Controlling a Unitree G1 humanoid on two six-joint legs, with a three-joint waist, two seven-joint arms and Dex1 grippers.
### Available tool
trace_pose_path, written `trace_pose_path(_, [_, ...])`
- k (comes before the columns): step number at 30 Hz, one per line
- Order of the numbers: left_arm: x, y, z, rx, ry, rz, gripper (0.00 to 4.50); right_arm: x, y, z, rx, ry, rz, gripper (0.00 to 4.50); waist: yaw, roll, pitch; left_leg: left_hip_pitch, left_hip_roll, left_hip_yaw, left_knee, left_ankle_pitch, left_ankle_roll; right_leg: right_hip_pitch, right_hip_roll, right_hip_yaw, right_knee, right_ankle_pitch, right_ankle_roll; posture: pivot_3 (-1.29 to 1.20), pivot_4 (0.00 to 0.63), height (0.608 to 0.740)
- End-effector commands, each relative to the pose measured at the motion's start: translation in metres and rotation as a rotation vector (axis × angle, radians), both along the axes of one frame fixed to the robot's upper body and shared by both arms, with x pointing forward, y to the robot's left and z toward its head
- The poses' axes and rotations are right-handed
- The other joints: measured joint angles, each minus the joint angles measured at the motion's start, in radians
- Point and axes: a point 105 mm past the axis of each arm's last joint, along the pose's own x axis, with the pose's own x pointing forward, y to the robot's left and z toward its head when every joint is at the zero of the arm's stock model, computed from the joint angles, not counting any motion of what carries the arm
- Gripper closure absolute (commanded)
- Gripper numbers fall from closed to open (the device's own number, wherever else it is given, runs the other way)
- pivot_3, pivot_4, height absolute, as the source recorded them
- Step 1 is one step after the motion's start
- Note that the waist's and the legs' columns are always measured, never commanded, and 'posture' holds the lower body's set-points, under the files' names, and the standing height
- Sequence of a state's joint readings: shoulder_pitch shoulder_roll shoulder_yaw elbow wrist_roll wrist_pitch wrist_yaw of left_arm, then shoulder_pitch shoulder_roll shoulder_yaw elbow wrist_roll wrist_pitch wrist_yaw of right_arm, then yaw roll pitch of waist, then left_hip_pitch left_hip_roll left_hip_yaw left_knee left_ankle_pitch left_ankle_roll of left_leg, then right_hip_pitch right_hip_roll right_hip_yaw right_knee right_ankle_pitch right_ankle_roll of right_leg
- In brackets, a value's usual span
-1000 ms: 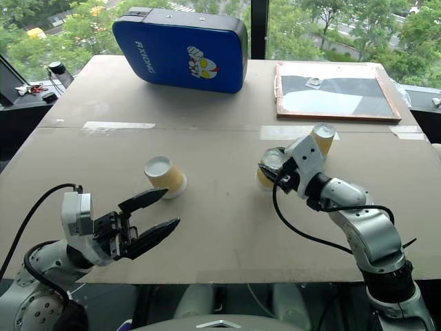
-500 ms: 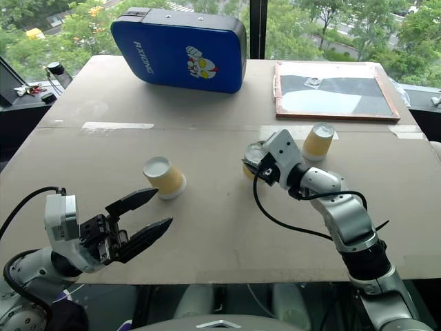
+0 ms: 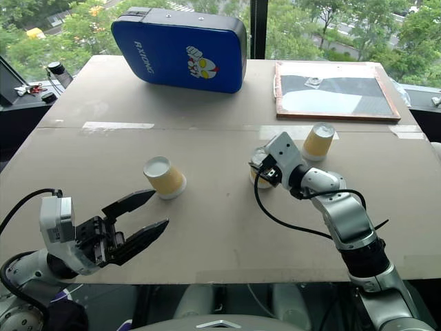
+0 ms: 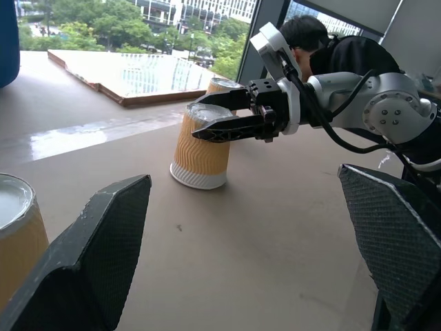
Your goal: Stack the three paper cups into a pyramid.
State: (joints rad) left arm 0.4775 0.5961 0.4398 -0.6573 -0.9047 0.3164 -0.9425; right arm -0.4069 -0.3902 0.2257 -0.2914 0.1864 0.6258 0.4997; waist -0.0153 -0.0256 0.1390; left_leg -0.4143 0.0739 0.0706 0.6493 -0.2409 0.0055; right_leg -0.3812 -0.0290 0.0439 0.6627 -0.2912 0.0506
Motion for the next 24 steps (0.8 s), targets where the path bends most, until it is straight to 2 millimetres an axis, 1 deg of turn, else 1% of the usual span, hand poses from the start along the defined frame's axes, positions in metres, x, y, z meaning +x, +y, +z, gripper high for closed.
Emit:
trace_pose_path(1, [-0.003,0.008,0.005,0.001,-0.036,0.031,0.0,0.002,-0.003,0.012,0.028,-0.047,0.013,0.05,0.0,0.0,0.0,0.0,0.0,0.0,0.0,0.0,0.0,0.0,0.0,0.0,0.0,0.0,0.0,0.0,0.15,0.74])
trace_pose_path(4, [-0.002,0.021,0.003,-0.018,-0.022,0.091,0.0,-0.005,-0.008,0.029,0.085,-0.09,0.044,0.05,0.001,0.0,0.0,0.0,0.0,0.0,0.0,0.0,0.0,0.0,0.0,0.0,0.0,0.0,0.0,0.0,0.15,0.74])
trace_pose_path(5, [0.005,0.032,-0.002,0.012,-0.012,0.182,0.0,-0.017,-0.005,0.039,0.143,-0.105,0.119,0.05,0.003,0.0,0.0,0.0,0.0,0.0,0.0,0.0,0.0,0.0,0.0,0.0,0.0,0.0,0.0,0.0,0.15,0.74])
trace_pose_path(7, [0.013,0.046,-0.008,0.049,0.0,0.292,0.0,-0.035,-0.003,0.053,0.218,-0.122,0.226,0.05,0.003,0.0,0.001,0.0,0.0,0.0,0.0,0.0,0.0,0.0,0.0,0.0,0.0,0.0,0.0,0.0,0.15,0.74])
trace_pose_path(8, [0.014,0.053,-0.01,0.062,0.002,0.309,0.0,-0.047,-0.004,0.06,0.245,-0.14,0.294,0.05,0.003,0.0,0.001,-0.001,0.0,-0.001,0.0,0.0,0.0,0.0,0.0,0.0,0.0,0.0,0.0,0.0,0.15,0.74])
trace_pose_path(10, [0.016,0.062,-0.012,0.074,0.017,0.312,0.0,-0.067,-0.012,0.068,0.255,-0.154,0.386,0.05,0.004,-0.001,0.001,-0.001,0.0,-0.001,-0.001,0.0,0.0,0.0,0.0,-0.001,0.0,0.0,0.0,0.0,0.15,0.74])
trace_pose_path(11, [0.021,0.068,-0.013,0.092,0.025,0.316,0.0,-0.075,-0.016,0.071,0.253,-0.15,0.422,0.05,0.004,-0.002,0.002,-0.001,0.0,-0.001,-0.001,0.0,0.0,0.0,0.0,-0.001,0.0,0.0,0.0,0.0,0.15,0.74])
trace_pose_path(13, [0.033,0.074,-0.01,0.096,0.046,0.309,0.0,-0.088,-0.025,0.071,0.232,-0.139,0.467,0.05,0.009,-0.002,0.002,0.0,0.0,0.0,0.0,0.0,0.0,0.0,-0.001,-0.001,0.0,0.0,0.0,0.0,0.15,0.74])
trace_pose_path(15, [0.042,0.073,-0.009,0.119,0.055,0.26,0.0,-0.096,-0.03,0.068,0.2,-0.144,0.48,0.05,0.008,-0.003,0.002,0.0,0.0,-0.002,0.0,0.0,0.0,0.001,-0.001,-0.003,0.0,0.0,0.0,0.0,0.15,0.74])
trace_pose_path(17, [0.051,0.074,-0.012,0.144,0.073,0.23,0.0,-0.103,-0.033,0.065,0.185,-0.145,0.479,0.05,0.003,-0.003,0.002,0.0,0.0,-0.002,0.0,0.0,0.0,0.001,-0.001,-0.003,0.0,0.0,0.0,0.0,0.15,0.74])
trace_pose_path(20, [0.067,0.077,-0.016,0.175,0.093,0.204,0.0,-0.112,-0.036,0.06,0.173,-0.149,0.457,0.05,0.002,-0.003,0.002,0.0,0.0,-0.001,0.0,0.0,0.0,0.001,-0.001,-0.002,0.0,0.0,0.0,0.0,0.15,0.74])
trace_pose_path(24, [0.09,0.071,-0.019,0.238,0.09,0.151,0.0,-0.119,-0.041,0.051,0.168,-0.142,0.392,0.05,0.003,-0.003,0.002,0.0,0.0,-0.002,0.0,0.0,0.0,0.001,0.0,-0.002,0.0,0.0,0.0,0.0,0.15,0.74])
